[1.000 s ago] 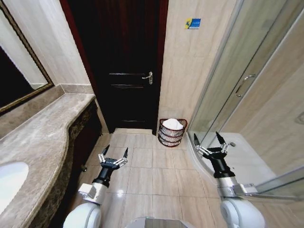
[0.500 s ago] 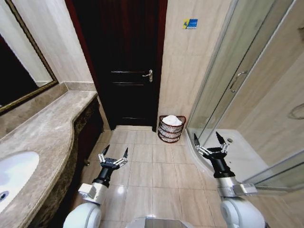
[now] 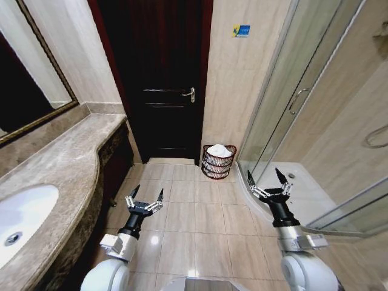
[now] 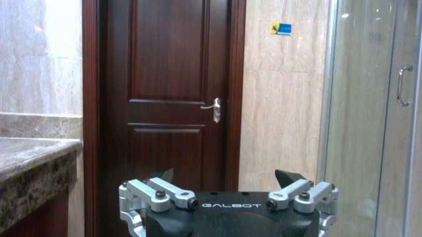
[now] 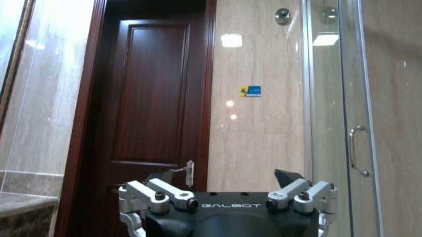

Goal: Discard the used towel into the hamper.

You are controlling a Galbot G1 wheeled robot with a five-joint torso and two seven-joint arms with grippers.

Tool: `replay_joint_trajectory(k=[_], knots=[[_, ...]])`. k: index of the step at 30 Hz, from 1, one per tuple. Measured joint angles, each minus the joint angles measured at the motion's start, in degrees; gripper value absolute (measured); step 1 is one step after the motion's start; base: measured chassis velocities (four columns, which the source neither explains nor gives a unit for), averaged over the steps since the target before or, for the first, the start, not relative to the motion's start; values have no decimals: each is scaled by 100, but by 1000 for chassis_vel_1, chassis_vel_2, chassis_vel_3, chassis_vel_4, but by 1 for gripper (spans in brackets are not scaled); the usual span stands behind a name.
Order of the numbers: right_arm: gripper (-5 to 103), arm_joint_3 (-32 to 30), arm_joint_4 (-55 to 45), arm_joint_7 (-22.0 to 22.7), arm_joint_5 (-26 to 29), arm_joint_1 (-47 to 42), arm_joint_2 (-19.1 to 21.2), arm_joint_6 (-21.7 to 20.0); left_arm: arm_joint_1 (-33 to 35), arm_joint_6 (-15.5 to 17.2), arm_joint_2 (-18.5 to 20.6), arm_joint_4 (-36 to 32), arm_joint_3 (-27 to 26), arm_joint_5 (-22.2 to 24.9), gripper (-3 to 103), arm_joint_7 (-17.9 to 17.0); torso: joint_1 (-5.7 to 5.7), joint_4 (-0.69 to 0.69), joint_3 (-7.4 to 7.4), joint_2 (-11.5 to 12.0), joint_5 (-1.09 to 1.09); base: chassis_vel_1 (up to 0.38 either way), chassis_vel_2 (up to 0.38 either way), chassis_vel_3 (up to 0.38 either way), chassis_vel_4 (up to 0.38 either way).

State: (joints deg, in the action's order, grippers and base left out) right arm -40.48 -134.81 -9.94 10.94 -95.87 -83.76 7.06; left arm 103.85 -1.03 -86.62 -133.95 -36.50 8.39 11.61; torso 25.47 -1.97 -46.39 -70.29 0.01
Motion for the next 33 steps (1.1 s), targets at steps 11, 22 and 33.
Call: replay_joint_trajectory(k=[11, 22, 33], knots=[[100, 0, 0, 0, 0, -2, 0, 0, 0, 0, 0, 0, 0, 0, 100, 0, -1, 0, 0, 0, -1, 0, 0, 0, 0], [100, 0, 0, 0, 0, -1, 0, 0, 0, 0, 0, 0, 0, 0, 100, 0, -2, 0, 0, 0, -1, 0, 0, 0, 0], [100, 0, 0, 0, 0, -2, 0, 0, 0, 0, 0, 0, 0, 0, 100, 0, -2, 0, 0, 0, -1, 0, 0, 0, 0]])
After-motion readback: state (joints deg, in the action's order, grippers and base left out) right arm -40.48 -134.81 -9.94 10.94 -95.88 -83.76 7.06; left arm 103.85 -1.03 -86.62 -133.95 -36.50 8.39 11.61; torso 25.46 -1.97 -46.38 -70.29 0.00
